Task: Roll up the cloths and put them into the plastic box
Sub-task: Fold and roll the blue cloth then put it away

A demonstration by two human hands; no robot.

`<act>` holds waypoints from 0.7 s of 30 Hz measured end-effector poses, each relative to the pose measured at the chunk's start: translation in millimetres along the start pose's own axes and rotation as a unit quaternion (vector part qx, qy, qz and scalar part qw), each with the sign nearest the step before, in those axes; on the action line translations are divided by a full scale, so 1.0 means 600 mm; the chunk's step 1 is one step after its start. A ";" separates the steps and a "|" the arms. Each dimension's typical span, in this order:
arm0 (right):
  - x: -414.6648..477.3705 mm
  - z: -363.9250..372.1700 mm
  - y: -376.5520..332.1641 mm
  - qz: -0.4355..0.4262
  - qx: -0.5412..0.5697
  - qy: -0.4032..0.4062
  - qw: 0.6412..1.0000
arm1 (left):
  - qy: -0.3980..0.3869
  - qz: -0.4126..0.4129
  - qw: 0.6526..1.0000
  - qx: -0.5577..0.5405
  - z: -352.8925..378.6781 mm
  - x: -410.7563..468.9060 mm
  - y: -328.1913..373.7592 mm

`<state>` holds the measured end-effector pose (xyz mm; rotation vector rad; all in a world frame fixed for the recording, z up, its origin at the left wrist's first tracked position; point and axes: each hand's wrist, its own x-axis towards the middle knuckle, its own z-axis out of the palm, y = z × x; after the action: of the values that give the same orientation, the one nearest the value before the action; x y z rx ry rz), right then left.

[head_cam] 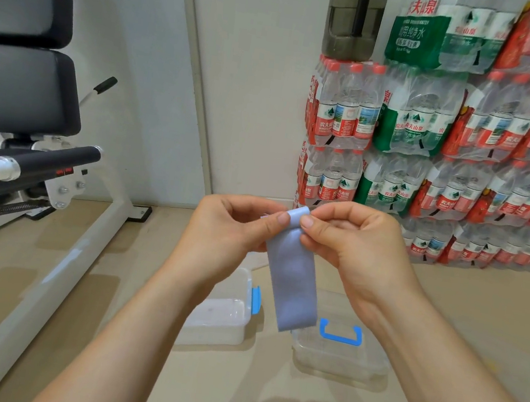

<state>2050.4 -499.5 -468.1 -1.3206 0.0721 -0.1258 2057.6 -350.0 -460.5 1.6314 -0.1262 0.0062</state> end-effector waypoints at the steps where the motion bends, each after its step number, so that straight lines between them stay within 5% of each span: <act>1: 0.000 0.000 0.000 0.002 -0.001 -0.005 1.000 | 0.009 0.005 1.000 0.006 0.000 0.001 0.000; 8: -0.001 -0.001 -0.002 0.016 -0.038 -0.019 0.999 | 0.044 0.017 0.999 0.012 -0.002 0.002 -0.002; 21: -0.002 -0.004 -0.009 -0.033 -0.037 -0.018 0.999 | -0.024 -0.009 1.000 0.000 -0.004 -0.002 0.002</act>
<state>2048.6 -503.0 -463.4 -1.3985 0.0031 -0.1565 2056.7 -347.6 -459.2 1.6326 -0.1488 -0.0465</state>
